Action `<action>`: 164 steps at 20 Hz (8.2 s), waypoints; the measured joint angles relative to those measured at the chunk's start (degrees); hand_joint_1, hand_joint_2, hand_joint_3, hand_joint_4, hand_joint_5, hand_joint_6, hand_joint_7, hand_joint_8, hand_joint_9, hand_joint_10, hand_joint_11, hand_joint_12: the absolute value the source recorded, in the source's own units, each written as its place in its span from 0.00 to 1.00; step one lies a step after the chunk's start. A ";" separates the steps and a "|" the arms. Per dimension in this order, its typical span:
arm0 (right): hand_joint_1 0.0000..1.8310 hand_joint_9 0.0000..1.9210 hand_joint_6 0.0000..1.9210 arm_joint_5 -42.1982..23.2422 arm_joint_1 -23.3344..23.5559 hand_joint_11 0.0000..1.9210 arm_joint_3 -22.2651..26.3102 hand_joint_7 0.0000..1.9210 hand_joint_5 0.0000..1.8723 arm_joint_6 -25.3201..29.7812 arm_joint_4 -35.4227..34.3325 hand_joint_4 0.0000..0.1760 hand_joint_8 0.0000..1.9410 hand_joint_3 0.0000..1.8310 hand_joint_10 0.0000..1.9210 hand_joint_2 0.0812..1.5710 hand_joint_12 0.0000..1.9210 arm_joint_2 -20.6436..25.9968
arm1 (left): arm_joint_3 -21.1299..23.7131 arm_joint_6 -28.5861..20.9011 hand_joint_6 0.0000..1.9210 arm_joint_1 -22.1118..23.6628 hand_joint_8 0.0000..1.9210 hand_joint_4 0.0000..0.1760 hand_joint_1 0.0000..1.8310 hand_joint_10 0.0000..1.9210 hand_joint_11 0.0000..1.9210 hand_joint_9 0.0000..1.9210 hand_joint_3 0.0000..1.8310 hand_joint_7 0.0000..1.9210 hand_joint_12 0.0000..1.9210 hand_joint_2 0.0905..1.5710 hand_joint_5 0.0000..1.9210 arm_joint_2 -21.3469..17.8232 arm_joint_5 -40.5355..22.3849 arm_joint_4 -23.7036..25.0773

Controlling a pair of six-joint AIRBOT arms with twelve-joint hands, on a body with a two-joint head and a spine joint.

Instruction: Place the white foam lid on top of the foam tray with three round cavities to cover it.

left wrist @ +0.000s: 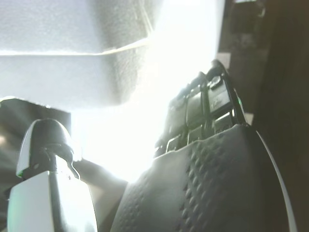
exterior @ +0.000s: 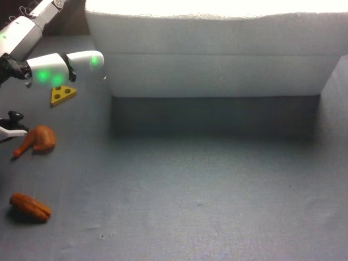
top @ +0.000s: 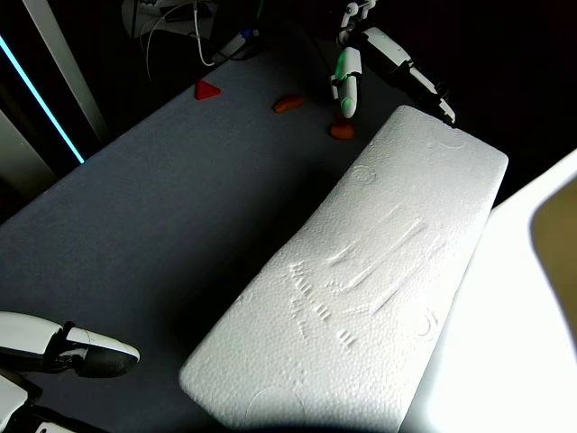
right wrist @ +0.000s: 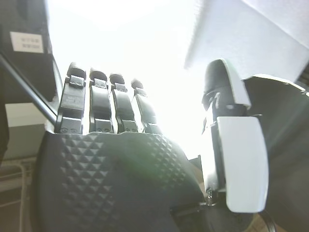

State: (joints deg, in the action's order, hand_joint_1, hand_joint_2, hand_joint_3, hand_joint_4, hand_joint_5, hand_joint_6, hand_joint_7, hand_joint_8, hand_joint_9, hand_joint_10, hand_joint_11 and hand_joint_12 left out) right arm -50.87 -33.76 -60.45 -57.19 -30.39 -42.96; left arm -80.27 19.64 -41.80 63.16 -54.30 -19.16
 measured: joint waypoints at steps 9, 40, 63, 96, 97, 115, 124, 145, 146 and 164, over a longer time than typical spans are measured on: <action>0.30 0.00 0.00 -6.08 -0.48 0.00 3.34 0.00 0.00 3.13 9.18 0.40 0.00 0.00 0.00 0.72 0.25 0.96 | 3.28 0.00 0.00 -0.57 0.00 0.18 0.33 0.00 0.00 0.00 0.00 0.00 0.60 0.64 0.00 -2.73 -7.13 2.82; 0.21 0.00 0.00 -8.26 -12.57 0.00 11.15 0.00 0.00 13.42 22.49 0.00 0.00 0.00 0.00 0.81 0.15 6.43 | 4.63 0.11 0.00 -2.08 0.00 0.15 0.36 0.00 0.00 0.00 0.00 0.00 0.89 0.65 0.00 -3.45 -11.04 2.80; 0.24 0.06 0.00 -5.90 -8.70 0.00 0.61 0.00 0.00 15.02 15.93 0.00 0.00 0.00 0.02 0.71 0.71 -5.40 | 5.01 0.22 0.00 -2.08 0.00 0.16 0.36 0.00 0.00 0.00 0.00 0.00 0.63 0.65 0.00 -3.45 -11.41 2.51; 0.29 0.00 0.00 -15.93 -14.29 0.00 7.34 0.02 0.00 11.72 9.33 0.00 0.00 0.00 0.13 0.76 0.70 2.19 | 5.35 0.33 0.00 -3.02 0.00 0.00 0.38 0.00 0.00 0.00 0.00 0.00 0.00 0.68 0.00 -3.56 -11.80 2.08; 0.28 0.00 0.00 -16.13 -14.29 0.00 7.32 0.02 0.00 11.34 8.83 0.00 0.00 0.00 0.11 0.75 0.69 2.19 | 5.35 0.31 0.00 -3.02 0.00 0.03 0.37 0.00 0.00 0.00 0.00 0.00 0.00 0.67 0.00 -3.56 -11.76 2.05; 0.26 0.00 0.00 -8.46 -12.87 0.00 -2.34 0.00 0.00 11.02 -0.48 0.00 0.00 0.00 0.00 0.80 0.29 -4.04 | 3.13 0.22 0.00 -2.71 0.00 0.08 0.39 0.00 0.00 0.00 0.00 0.00 0.77 0.65 0.02 -1.49 -7.72 2.25; 0.28 0.00 0.00 -11.58 -11.08 0.00 -1.11 0.05 0.00 10.99 2.75 0.00 0.05 0.00 0.24 0.74 0.76 -2.71 | 3.89 0.22 0.00 0.33 0.00 0.52 0.30 0.00 0.00 0.00 0.00 0.00 0.80 0.65 0.00 -2.25 -8.83 7.43; 0.31 0.00 0.00 -4.44 -1.36 0.00 -5.38 0.00 0.00 10.75 13.62 0.27 0.00 0.00 0.00 0.70 0.59 -7.96 | 2.51 -1.49 0.00 7.30 0.00 0.00 0.29 0.00 0.02 0.00 0.00 0.00 0.01 0.66 0.00 -2.19 0.50 25.16; 0.31 0.00 0.00 -4.00 -1.11 0.00 -5.64 0.00 0.00 10.71 13.66 0.27 0.00 0.00 0.00 0.70 0.59 -8.20 | 2.16 -1.53 0.00 7.50 0.00 0.00 0.29 0.00 0.02 0.00 0.00 0.00 0.01 0.66 0.00 -2.10 0.87 25.38; 0.23 0.02 0.00 -4.98 -1.92 0.00 -0.17 0.03 0.00 10.97 15.43 0.20 0.00 0.00 0.02 0.77 0.40 -4.26 | 3.80 -1.22 0.00 3.48 0.00 0.05 0.31 0.00 0.00 0.00 0.00 0.00 0.00 0.65 0.00 -4.26 -1.53 22.45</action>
State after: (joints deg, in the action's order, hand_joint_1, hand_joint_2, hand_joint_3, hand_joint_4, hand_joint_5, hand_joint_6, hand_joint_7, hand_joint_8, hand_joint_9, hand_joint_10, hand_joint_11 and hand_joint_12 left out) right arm -55.86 -35.68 -60.62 -46.22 -14.96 -47.22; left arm -76.47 18.41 -38.33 58.89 -55.83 3.29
